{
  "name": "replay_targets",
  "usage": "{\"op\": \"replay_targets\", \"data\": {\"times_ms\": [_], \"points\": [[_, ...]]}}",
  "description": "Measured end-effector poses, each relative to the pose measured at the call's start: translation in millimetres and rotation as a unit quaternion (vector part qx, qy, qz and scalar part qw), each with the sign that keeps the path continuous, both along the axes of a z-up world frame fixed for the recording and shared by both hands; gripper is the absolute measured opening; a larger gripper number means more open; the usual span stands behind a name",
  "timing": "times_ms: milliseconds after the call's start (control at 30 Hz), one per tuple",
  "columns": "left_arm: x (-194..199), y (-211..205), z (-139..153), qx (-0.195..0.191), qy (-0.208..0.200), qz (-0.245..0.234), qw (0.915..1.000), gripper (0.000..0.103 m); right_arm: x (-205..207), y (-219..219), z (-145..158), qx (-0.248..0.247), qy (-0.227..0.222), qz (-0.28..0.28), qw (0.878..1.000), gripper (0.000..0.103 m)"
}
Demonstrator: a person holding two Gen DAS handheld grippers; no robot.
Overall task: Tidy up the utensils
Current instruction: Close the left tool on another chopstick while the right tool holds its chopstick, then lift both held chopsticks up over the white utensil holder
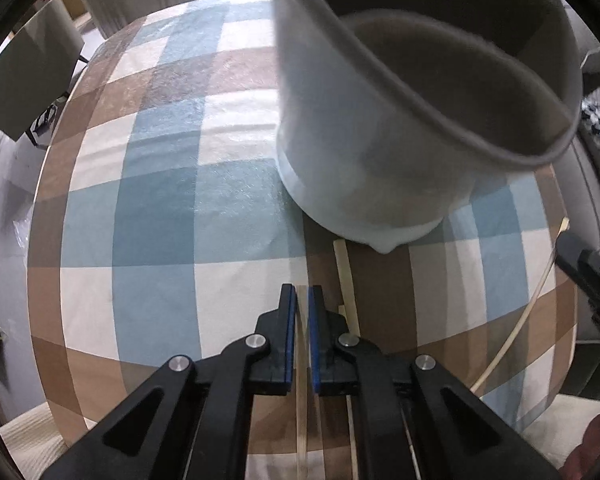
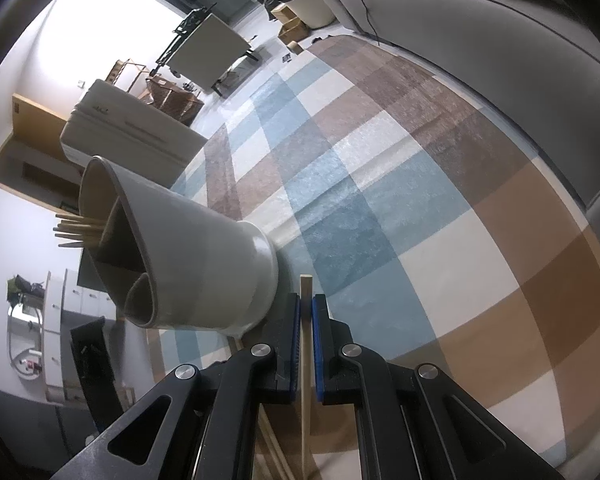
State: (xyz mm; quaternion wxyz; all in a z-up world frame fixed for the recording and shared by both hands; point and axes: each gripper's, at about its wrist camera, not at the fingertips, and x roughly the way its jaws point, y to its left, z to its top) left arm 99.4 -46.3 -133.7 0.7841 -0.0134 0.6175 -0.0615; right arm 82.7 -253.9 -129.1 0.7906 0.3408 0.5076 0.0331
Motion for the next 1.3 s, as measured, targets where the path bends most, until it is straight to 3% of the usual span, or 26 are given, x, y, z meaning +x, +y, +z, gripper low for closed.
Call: {"op": "replay_targets", "data": {"times_ms": [433,633,833,1300], "points": [[-13.6,34.9,52.7,-0.087,-0.083,0.028,0.9923,0.002,-4.6,22.4,27.0,-0.051,-0.057,0.046,0.996,0.005],[-37.3,25.2,74.1,-0.093,-0.119,0.027,0.9882,0.002,-16.5,36.9,49.5,-0.059,-0.107,0.075,0.990,0.005],[-43.6,38.0,87.4,-0.104,-0.144,0.020,0.9839,0.002,-35.3,65.3,80.6,-0.100,-0.167,0.127,0.973,0.005],[-72.6,38.3,123.6,-0.105,-0.165,-0.014,0.9806,0.001,-65.8,72.6,99.4,-0.131,-0.181,0.129,0.966,0.005]]}}
